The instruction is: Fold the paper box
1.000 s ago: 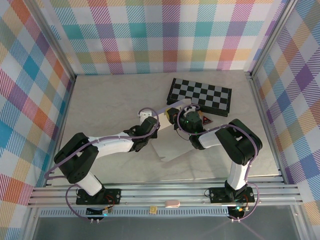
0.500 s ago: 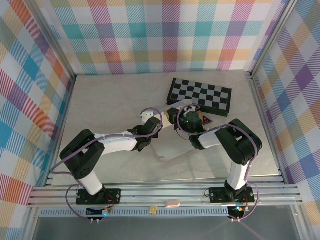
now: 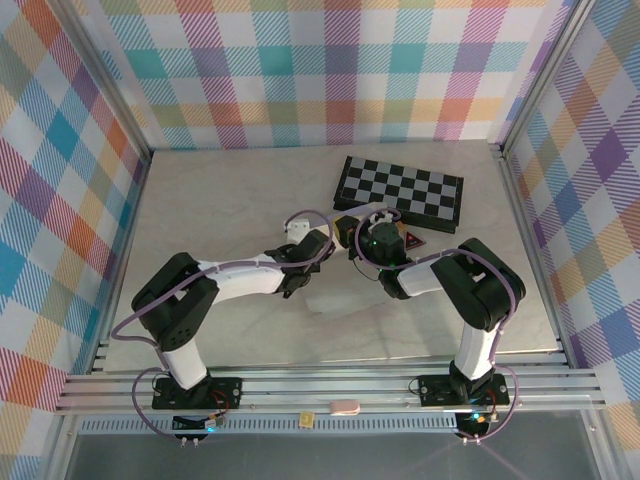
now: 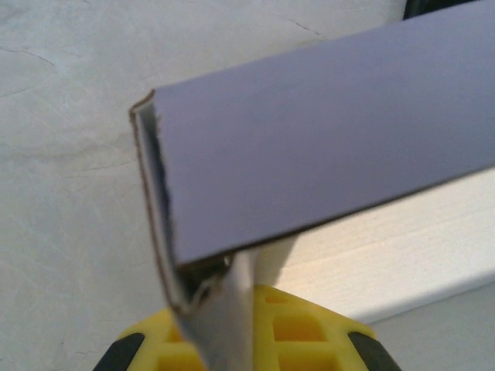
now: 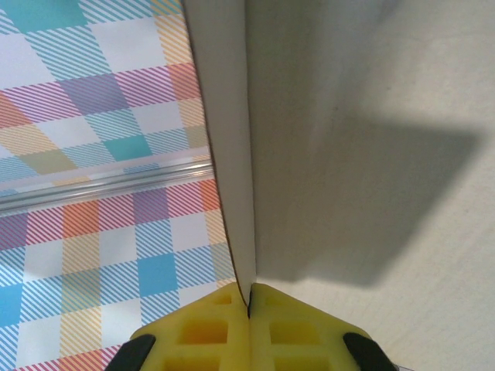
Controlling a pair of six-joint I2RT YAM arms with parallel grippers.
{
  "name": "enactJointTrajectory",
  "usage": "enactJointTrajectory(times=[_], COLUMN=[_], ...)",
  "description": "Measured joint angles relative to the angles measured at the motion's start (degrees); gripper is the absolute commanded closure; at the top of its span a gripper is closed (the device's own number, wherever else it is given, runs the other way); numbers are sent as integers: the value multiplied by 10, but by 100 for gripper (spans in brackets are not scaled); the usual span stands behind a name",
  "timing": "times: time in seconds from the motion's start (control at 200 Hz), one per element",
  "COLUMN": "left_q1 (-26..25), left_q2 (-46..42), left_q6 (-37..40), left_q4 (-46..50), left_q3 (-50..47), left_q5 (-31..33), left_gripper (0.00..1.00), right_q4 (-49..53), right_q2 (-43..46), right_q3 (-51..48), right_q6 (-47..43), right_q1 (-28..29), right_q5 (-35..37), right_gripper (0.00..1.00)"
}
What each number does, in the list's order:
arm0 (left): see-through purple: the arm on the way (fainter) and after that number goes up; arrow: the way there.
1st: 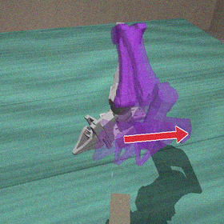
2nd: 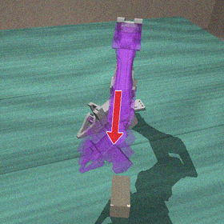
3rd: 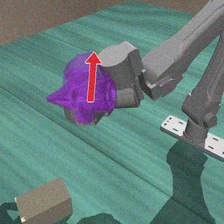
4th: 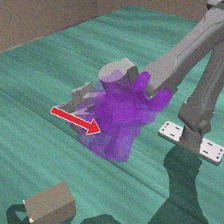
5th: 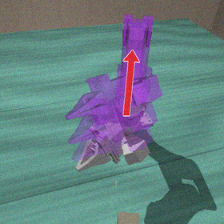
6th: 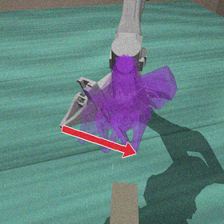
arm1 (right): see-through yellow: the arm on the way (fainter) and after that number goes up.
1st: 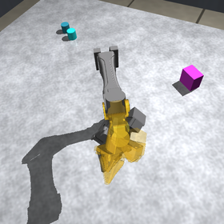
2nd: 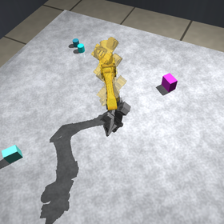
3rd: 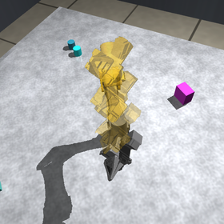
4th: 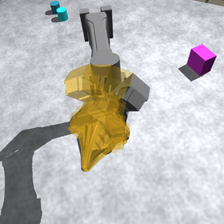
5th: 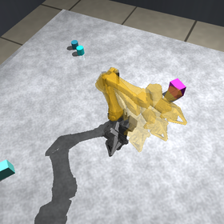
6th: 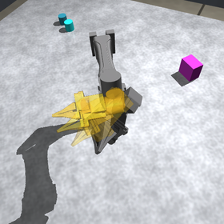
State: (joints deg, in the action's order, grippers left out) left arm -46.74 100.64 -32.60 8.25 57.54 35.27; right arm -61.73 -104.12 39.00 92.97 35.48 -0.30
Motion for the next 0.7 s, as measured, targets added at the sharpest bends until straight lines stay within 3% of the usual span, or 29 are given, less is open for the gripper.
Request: enactJointTrajectory(times=[0.375,0.7], left_q1=[-6,-8], left_q2=[58,70], left_q6=[-84,-103], left_q4=[153,195], left_q3=[103,121], left_q5=[41,57], left_gripper=[100,100], right_q4=[6,16], right_q2=[1,2], right_q3=[2,4], right_q6=[0,6], right_q1=[1,2], right_q5=[-2,-8], right_gripper=[100,100])
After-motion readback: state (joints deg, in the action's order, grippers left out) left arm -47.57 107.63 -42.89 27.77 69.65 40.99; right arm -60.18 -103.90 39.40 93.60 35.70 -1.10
